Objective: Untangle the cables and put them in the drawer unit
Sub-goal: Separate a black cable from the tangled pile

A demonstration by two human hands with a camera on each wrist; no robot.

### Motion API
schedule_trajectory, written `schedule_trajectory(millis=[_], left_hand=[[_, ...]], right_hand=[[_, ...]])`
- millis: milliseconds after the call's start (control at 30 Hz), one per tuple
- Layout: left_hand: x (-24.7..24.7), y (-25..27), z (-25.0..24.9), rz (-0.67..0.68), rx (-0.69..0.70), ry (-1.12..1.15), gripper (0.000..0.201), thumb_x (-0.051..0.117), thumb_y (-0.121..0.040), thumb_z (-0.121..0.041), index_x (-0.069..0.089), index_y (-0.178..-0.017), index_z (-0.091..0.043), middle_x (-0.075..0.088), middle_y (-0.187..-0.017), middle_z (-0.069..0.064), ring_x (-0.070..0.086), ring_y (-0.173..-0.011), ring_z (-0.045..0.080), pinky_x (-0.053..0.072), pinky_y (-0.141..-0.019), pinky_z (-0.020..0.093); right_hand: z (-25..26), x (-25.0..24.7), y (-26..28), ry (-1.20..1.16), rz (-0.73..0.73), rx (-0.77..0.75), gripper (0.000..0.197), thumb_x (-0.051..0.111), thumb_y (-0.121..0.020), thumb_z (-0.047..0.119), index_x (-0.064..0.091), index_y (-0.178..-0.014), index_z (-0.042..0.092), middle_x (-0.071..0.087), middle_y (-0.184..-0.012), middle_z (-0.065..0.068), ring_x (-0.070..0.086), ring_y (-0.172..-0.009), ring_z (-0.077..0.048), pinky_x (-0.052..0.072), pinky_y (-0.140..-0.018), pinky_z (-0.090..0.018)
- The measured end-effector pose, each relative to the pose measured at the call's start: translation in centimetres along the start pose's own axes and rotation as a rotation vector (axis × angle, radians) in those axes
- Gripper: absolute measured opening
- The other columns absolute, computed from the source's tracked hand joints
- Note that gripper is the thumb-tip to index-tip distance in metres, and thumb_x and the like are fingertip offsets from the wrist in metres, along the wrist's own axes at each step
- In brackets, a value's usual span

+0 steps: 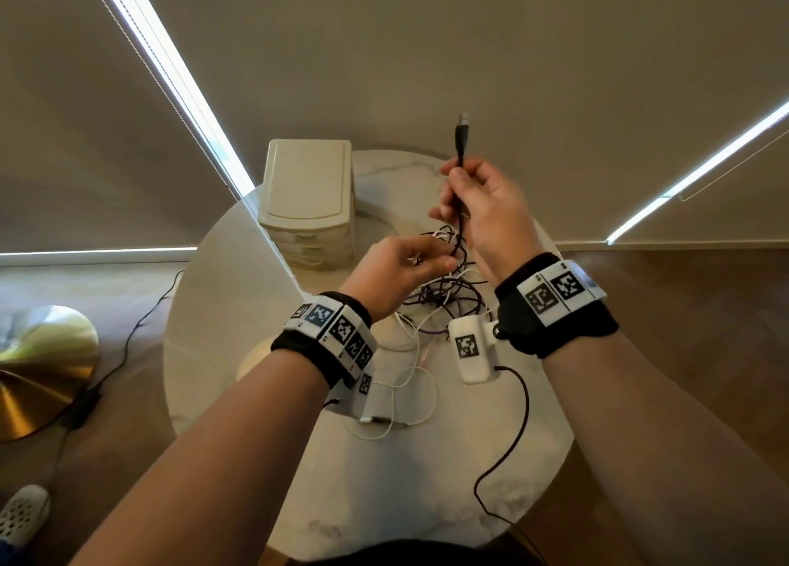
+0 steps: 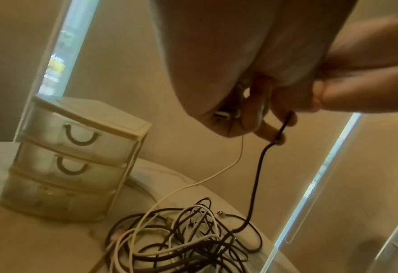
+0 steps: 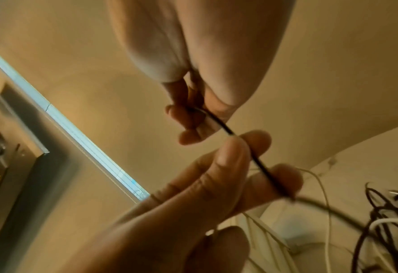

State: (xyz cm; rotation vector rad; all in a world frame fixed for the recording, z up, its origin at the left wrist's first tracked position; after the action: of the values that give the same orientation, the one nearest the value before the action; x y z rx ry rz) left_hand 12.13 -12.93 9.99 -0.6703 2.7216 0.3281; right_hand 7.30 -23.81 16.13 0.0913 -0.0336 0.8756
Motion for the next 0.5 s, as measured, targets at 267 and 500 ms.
schedule_trajectory(millis=[267, 500], left_hand=[[-5.0, -1.3, -1.4, -0.327, 0.011, 0.255, 0.013, 0.070, -0.099, -0.027, 0.070, -0.095, -0.015, 0.079, -0.086, 0.002, 0.074, -0.091, 0.031, 0.056, -0.094, 0.055], [-7.3, -1.2, -2.4, -0.428, 0.063, 0.315, 0.013, 0.060, -0.104, -0.028, 0.063, -0.107, -0.015, 0.076, -0.093, 0.003, 0.049, -0.053, 0.007, 0.041, -0.052, 0.027]], right_hand=[[-10.3, -0.1, 3.9, 0.248, 0.163, 0.157, 0.015, 0.065, -0.099, 0.034, 0.068, -0.105, 0.021, 0.073, -0.094, 0.004, 0.069, -0.091, -0.012, 0.056, -0.094, -0.041], [-17.5, -2.1, 4.6, 0.615, 0.172, 0.221, 0.013, 0.062, -0.101, 0.021, 0.074, -0.103, 0.024, 0.069, -0.108, 0.004, 0.063, -0.105, -0.013, 0.048, -0.102, -0.037]])
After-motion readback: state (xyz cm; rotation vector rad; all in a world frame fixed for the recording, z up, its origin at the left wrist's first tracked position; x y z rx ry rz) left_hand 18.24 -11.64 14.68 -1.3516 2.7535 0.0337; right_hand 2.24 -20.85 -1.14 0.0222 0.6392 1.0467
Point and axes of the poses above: each hand's wrist, its own y-axis away from the middle knuckle, its own x-axis out of the palm, z = x × y, the point moved 10 cm from there along -y, towards the middle knuckle
